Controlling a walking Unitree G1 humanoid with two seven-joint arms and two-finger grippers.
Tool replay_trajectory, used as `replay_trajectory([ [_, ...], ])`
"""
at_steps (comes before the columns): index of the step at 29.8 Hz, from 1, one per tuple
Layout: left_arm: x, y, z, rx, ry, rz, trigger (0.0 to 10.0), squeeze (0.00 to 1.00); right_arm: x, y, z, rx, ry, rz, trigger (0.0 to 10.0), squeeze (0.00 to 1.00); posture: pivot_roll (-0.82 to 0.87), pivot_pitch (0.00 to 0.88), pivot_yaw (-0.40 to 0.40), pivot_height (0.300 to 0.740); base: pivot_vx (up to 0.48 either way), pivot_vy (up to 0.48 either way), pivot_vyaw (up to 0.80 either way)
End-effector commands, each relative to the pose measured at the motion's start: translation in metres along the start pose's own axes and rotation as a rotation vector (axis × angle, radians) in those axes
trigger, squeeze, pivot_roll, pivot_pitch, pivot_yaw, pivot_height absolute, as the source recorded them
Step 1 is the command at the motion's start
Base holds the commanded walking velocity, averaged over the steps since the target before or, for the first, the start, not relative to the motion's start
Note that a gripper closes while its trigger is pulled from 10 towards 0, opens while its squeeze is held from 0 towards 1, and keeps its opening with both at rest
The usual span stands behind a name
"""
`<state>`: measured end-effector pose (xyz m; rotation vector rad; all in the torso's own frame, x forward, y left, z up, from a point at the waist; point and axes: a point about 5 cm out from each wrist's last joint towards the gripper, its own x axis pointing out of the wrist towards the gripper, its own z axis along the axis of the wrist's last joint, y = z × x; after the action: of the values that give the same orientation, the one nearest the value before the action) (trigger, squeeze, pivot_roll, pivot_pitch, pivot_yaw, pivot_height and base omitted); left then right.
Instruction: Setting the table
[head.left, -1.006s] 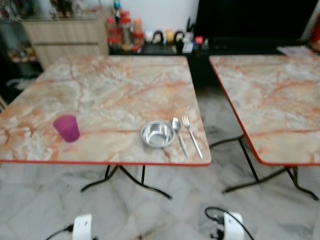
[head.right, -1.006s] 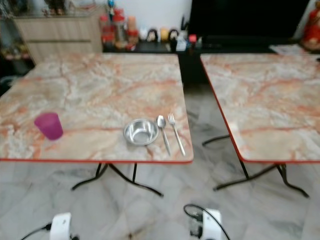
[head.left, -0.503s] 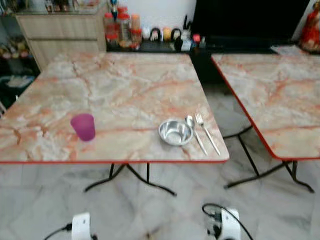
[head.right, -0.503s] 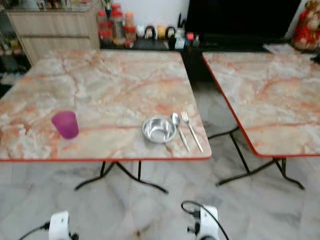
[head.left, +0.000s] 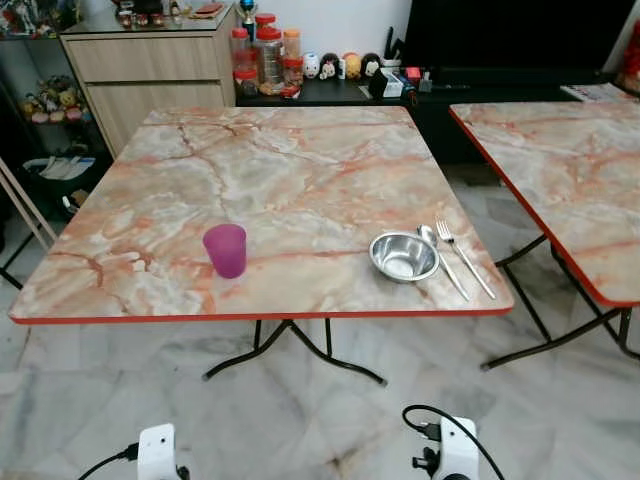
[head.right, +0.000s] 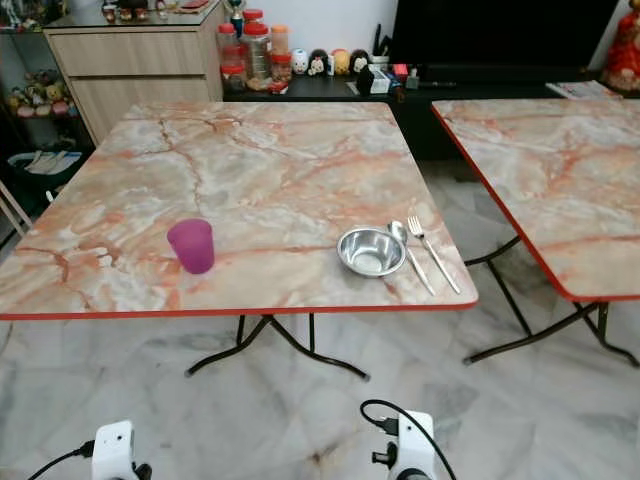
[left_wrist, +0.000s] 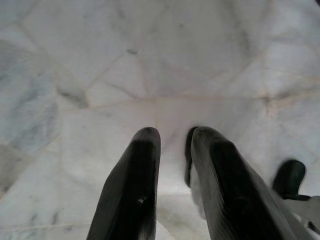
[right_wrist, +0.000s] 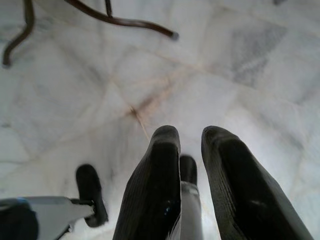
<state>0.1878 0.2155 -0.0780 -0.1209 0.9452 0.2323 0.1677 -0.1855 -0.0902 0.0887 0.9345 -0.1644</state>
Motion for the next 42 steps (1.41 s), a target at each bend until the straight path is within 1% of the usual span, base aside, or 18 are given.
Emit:
replay_trajectory([
  [1,0.000,0.001,-0.001,0.001,0.000,0.004,10.0,0.00,0.001,0.002,0.004,0.009,-0.010,0.001,10.0,0.00,0.04,0.000,-0.007,0.740,0.000,0.364,0.00],
  [14,0.000,-0.002,-0.002,0.002,-0.002,-0.004,10.0,0.00,0.001,0.001,0.005,0.006,-0.015,0.001,10.0,0.00,0.03,0.000,-0.011,0.740,0.000,0.356,0.00],
  [16,0.000,-0.005,0.000,0.011,-0.020,-0.010,10.0,0.00,0.001,0.001,0.005,0.005,-0.016,0.001,10.0,0.00,0.03,0.000,-0.010,0.740,0.000,0.000,0.00],
  [18,0.000,-0.008,0.005,0.022,-0.055,-0.020,10.0,0.00,0.001,0.001,0.005,0.003,-0.015,0.001,10.0,0.00,0.03,0.000,-0.010,0.740,0.000,0.000,0.00],
  [19,0.000,-0.009,0.008,0.044,-0.076,-0.020,10.0,0.00,0.001,0.001,0.004,0.003,-0.015,0.001,10.0,0.00,0.03,0.000,-0.010,0.740,0.000,0.000,0.00],
  [22,0.000,-0.012,0.013,0.077,-0.116,-0.017,10.0,0.00,0.001,0.000,0.004,0.002,-0.014,0.001,10.0,0.00,0.04,0.000,-0.012,0.740,0.000,0.000,0.00],
  [24,0.000,-0.012,0.019,0.069,-0.160,-0.007,10.0,0.00,0.001,0.000,0.003,-0.003,-0.012,0.003,10.0,0.00,0.04,0.000,-0.017,0.740,0.000,0.000,0.00],
  [29,-0.002,-0.009,0.022,0.053,-0.209,0.014,10.0,0.00,0.001,0.001,0.004,-0.010,-0.013,0.007,10.0,0.00,0.05,0.000,-0.018,0.740,0.000,0.000,0.00],
  [31,-0.002,-0.009,0.028,0.060,-0.252,0.018,10.0,0.00,0.001,0.002,0.005,-0.011,-0.016,0.009,10.0,0.00,0.05,0.000,-0.019,0.740,0.000,0.000,0.00],
  [32,-0.003,-0.010,0.034,0.081,-0.300,0.021,10.0,0.00,0.001,0.002,0.006,-0.011,-0.018,0.008,10.0,0.00,0.05,0.000,-0.018,0.740,0.000,0.000,0.00],
  [35,-0.005,-0.011,0.040,0.109,-0.342,0.028,10.0,0.00,0.001,0.001,0.006,-0.011,-0.018,0.008,10.0,0.00,0.05,0.000,-0.019,0.740,0.000,0.000,0.00],
  [36,-0.006,-0.010,0.044,0.115,-0.377,0.048,10.0,0.00,0.001,0.001,0.005,-0.011,-0.018,0.007,10.0,0.00,0.05,0.000,-0.022,0.740,0.000,0.000,0.00],
  [37,-0.007,-0.009,0.046,0.102,-0.397,0.055,10.0,0.00,0.001,0.001,0.005,-0.012,-0.017,0.007,10.0,0.00,0.06,0.000,-0.022,0.740,0.000,0.000,0.00],
  [38,-0.009,-0.005,0.050,0.083,-0.439,0.071,10.0,0.00,0.001,0.000,0.005,-0.015,-0.017,0.007,10.0,0.00,0.06,0.000,-0.024,0.740,0.000,0.000,0.00],
  [39,-0.011,-0.002,0.051,0.081,-0.465,0.085,10.0,0.00,0.001,0.000,0.005,-0.016,-0.016,0.007,10.0,0.00,0.06,0.000,-0.025,0.740,0.000,0.000,0.00],
  [42,-0.012,0.001,0.051,0.075,-0.480,0.103,10.0,0.00,0.001,0.000,0.005,-0.018,-0.015,0.009,10.0,0.00,0.07,0.000,-0.027,0.740,0.000,0.000,0.00],
])
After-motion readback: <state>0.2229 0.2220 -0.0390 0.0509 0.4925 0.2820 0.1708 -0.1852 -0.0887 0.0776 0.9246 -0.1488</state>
